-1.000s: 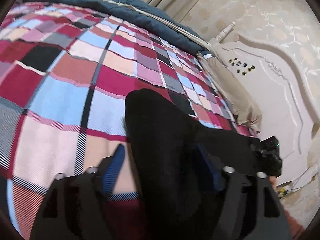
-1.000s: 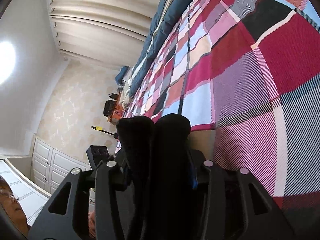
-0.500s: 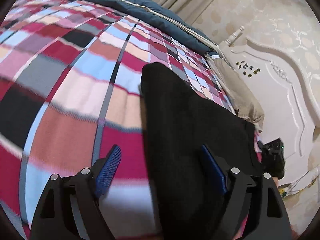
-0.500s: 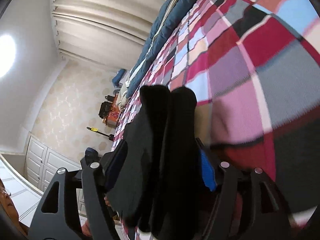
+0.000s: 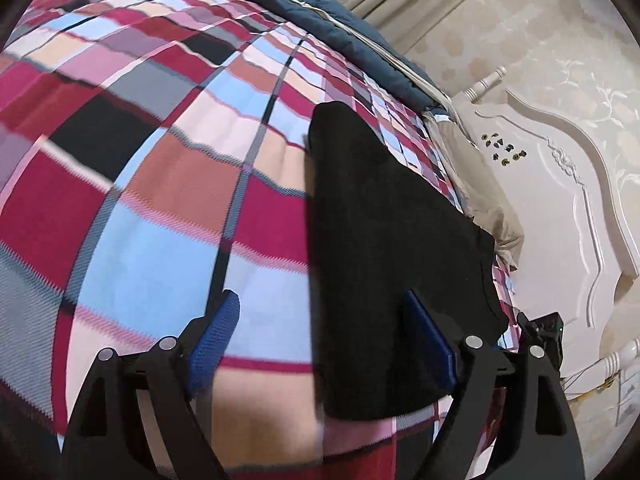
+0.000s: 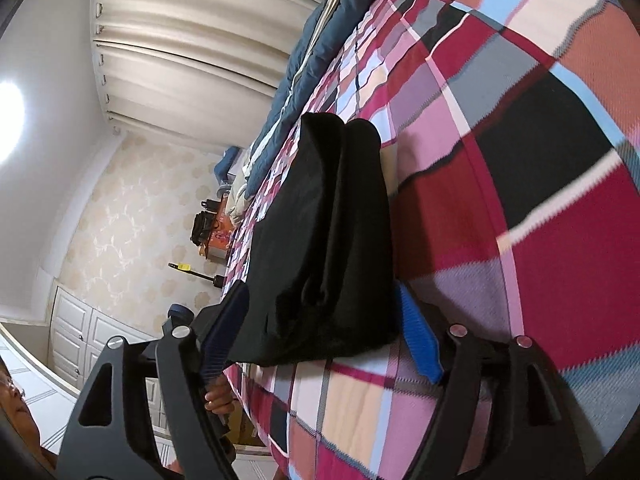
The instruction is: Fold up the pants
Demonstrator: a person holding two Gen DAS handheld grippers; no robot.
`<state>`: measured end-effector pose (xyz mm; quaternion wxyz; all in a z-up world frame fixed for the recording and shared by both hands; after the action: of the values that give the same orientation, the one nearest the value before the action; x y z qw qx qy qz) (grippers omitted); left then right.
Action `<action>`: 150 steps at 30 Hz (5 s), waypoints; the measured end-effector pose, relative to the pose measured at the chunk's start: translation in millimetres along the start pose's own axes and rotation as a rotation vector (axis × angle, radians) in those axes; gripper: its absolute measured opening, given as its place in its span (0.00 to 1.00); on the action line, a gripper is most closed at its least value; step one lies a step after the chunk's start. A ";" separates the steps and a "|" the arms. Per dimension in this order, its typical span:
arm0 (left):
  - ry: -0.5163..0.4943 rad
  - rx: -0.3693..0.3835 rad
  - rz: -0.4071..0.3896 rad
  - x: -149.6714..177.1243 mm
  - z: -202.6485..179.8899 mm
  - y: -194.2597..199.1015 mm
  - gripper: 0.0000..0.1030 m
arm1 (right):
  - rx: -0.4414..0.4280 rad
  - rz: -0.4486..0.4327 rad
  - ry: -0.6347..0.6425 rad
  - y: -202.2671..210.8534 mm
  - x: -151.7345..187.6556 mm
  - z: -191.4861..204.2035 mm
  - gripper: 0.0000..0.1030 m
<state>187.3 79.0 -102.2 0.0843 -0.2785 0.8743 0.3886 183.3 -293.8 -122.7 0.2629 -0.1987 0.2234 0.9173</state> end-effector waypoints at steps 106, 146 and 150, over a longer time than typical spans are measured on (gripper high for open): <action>-0.009 0.091 0.115 43.8 -27.1 -9.1 0.40 | 0.111 0.122 -0.011 -50.1 -1.0 5.6 0.33; -0.028 0.065 0.099 54.6 -29.6 4.3 0.45 | 0.077 0.135 -0.059 -44.0 6.4 -2.8 0.40; -0.030 0.031 0.078 56.0 -22.1 3.7 0.67 | 0.026 0.116 -0.083 -40.2 6.2 -0.4 0.50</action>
<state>140.3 41.4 -105.1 0.0867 -0.2370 0.8891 0.3819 201.4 -260.9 -138.4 0.2211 -0.1436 0.2352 0.9355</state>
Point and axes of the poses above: each gripper's, at about its wrist camera, not at the fingertips, and y roughly against the way its jaws point, z to its left, x to its underside, the point moved 9 cm from there along -y, roughly the way its jaws point, and after that the axes turned 9 degrees about y, right-handed, at the moved point
